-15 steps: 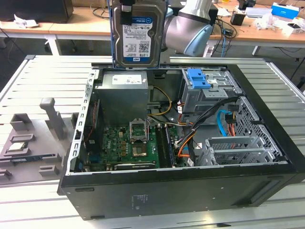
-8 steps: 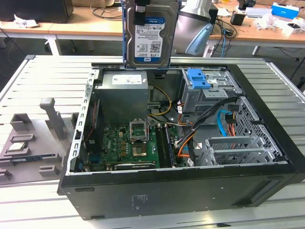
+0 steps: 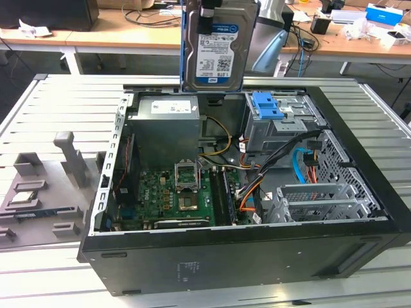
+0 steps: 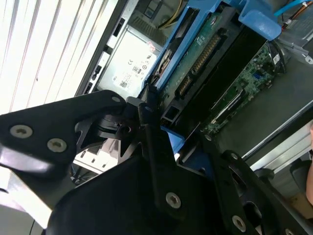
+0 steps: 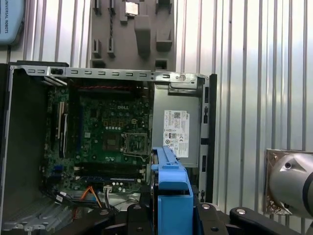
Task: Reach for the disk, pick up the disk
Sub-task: 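Pick up the disk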
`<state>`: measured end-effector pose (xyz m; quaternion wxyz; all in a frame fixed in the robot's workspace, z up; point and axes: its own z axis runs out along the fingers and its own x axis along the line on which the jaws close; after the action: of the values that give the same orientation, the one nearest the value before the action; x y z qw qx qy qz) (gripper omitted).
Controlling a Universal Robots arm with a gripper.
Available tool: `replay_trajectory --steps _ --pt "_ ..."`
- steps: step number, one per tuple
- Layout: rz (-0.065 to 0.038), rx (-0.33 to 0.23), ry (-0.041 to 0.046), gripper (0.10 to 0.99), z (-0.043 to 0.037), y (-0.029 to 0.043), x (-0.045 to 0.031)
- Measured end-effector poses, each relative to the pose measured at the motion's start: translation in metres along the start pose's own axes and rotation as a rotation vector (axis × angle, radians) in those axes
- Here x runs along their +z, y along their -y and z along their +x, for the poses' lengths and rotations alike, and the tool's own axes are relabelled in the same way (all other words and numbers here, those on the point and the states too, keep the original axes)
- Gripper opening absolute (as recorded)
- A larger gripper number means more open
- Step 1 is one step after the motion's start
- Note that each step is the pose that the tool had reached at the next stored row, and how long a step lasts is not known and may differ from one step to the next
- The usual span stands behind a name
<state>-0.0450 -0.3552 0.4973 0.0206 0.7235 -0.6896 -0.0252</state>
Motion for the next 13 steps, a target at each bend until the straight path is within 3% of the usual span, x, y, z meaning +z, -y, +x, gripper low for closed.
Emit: replay_trajectory --steps 5,10,11,12,13 --pt "-0.002 0.0 0.0 0.369 0.0007 0.0175 -0.0011" --pt "-0.002 0.0 0.0001 0.369 0.0007 0.0195 -0.0013" --pt "-0.002 0.0 0.0038 0.369 0.0007 0.0196 -0.0011" --pt "-0.001 -0.001 0.0153 0.369 0.0007 0.0196 -0.001" --pt "-0.001 -0.001 0.02 0.369 0.001 0.0196 0.0002"
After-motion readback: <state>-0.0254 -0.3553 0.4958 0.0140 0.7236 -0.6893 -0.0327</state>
